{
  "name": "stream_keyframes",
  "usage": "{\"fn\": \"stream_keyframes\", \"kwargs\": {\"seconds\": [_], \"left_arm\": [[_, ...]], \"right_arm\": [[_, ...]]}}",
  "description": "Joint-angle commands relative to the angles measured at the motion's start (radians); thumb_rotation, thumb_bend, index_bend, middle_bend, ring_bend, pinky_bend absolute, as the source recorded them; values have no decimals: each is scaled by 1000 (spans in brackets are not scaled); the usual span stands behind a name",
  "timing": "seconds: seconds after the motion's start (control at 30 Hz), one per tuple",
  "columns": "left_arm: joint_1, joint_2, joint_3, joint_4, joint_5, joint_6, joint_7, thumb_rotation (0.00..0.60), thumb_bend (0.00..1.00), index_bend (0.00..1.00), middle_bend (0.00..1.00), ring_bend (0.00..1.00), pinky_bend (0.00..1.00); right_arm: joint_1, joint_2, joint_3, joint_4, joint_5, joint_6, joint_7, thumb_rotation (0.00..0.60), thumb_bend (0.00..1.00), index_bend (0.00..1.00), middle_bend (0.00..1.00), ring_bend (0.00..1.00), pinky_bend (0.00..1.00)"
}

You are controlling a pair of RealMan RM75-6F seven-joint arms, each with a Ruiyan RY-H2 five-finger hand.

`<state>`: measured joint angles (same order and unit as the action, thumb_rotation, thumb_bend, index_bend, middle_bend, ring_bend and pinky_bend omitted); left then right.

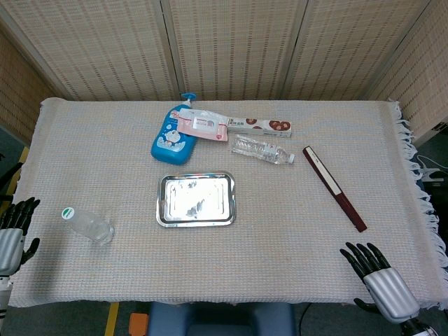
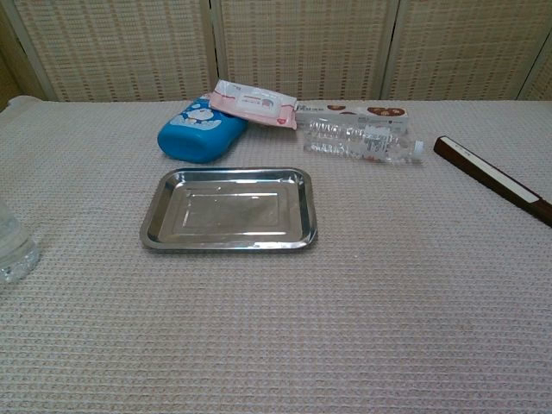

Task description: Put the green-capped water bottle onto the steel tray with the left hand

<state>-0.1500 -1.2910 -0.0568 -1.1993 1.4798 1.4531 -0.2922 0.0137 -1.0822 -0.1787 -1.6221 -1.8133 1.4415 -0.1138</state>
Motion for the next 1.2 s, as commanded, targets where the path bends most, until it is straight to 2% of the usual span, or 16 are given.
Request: {"fn": "stream_keyframes", "kwargs": {"seconds": [0.03,0.17,0.27,0.43,0.73,0.97,1.2], "left_arm": [[-16,72,43,-84,34,-82,-197,600,286,0,0,0,0],[-43,139,80,-130,81,-146,-507,600,281,0,0,0,0],[-65,143,103,-114,135,-152,-766,600,280,0,0,0,0],[-106,103,132,-76,187,-178,-966,600,278,0,0,0,0],[-141,-31,105,-17,152,-205,-884,600,276,0,0,0,0],[-153,-68,101,1,135,-220,-890,600,275,0,0,0,0],[-164,-137,68,58,99,-209,-872,600,280,0,0,0,0]], "right_arm": [[2,0,0,0,0,-3,0,600,15,0,0,0,0],[5,2,-2,-2,0,-8,6,600,15,0,0,0,0],[7,0,2,1,3,-7,9,600,15,0,0,0,0],[14,-4,3,7,8,-18,19,600,15,0,0,0,0],[14,-4,-4,15,-11,-4,38,600,15,0,0,0,0],[16,-3,-7,14,-10,-10,37,600,15,0,0,0,0],[22,6,-10,7,1,-27,43,600,15,0,0,0,0]]}}
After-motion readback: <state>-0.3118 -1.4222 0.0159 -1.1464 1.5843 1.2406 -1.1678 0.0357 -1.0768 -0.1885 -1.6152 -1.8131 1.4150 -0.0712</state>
